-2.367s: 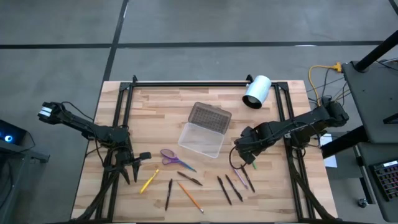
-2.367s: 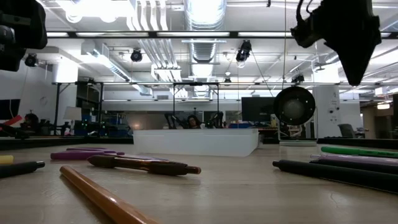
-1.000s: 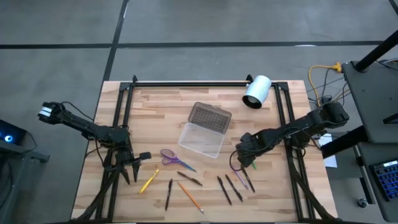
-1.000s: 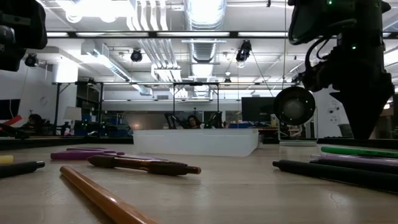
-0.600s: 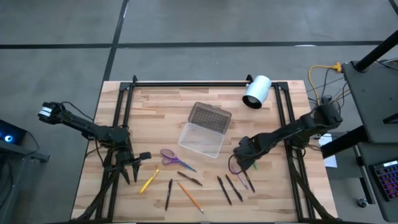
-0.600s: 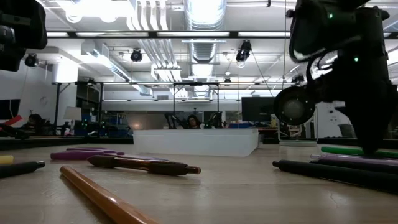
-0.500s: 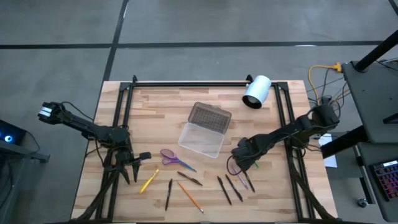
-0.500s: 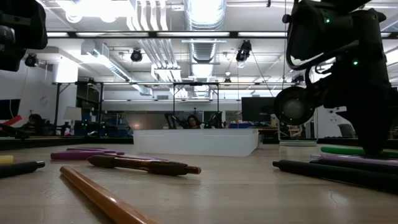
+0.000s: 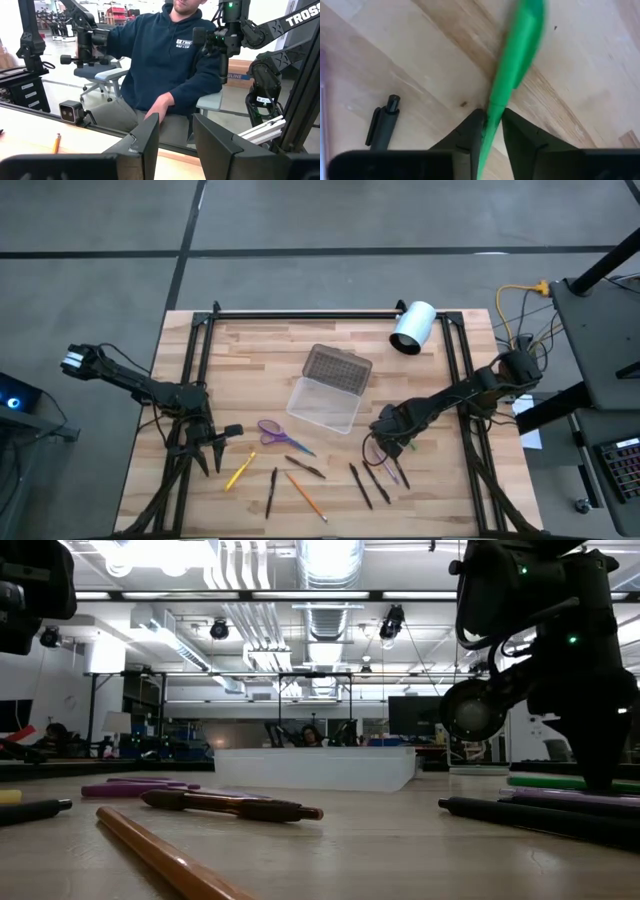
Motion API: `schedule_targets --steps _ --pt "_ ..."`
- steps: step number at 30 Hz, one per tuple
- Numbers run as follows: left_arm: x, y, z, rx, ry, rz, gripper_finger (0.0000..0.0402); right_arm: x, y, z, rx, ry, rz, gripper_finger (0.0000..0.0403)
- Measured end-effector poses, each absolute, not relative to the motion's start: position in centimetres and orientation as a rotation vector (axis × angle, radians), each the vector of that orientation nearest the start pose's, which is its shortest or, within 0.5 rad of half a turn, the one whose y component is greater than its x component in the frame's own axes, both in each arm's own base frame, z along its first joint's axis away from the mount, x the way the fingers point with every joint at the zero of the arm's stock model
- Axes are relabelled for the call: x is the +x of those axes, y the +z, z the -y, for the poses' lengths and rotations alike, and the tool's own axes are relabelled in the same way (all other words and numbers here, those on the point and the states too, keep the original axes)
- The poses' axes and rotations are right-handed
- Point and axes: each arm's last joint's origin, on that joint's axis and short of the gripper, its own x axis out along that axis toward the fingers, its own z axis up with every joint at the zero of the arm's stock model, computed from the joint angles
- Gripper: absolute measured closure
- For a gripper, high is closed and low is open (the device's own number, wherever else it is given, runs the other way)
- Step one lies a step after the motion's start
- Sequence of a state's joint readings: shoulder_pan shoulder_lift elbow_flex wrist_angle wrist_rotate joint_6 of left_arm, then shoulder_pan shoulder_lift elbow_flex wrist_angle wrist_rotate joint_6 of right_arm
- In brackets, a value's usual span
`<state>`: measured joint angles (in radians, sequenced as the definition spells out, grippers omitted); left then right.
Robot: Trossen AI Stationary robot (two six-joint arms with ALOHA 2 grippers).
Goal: Pick & place school supplies into a supply box
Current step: Put the green pen into the supply box
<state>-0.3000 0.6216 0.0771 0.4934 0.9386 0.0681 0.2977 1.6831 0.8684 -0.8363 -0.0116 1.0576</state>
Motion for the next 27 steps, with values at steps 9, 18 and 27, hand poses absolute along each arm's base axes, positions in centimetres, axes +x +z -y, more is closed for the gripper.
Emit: schedule_targets --steps 9,18,27 --pt "11.8 17.7 6.1 0.042 -1.24 -0.011 0.0297 24.1 13.4 -7.4 0.527 -0.607 -1.56 0.0384" --pt "11.8 17.7 6.1 0.042 -1.24 -0.011 0.0297 24.8 14.1 -7.2 0.41 -0.628 -1.487 0.0386" --pt "11.8 17.7 6.1 0.042 -1.242 -0.011 0.0297 26.4 17.1 -7.1 0.253 -0.731 -1.348 0.0387"
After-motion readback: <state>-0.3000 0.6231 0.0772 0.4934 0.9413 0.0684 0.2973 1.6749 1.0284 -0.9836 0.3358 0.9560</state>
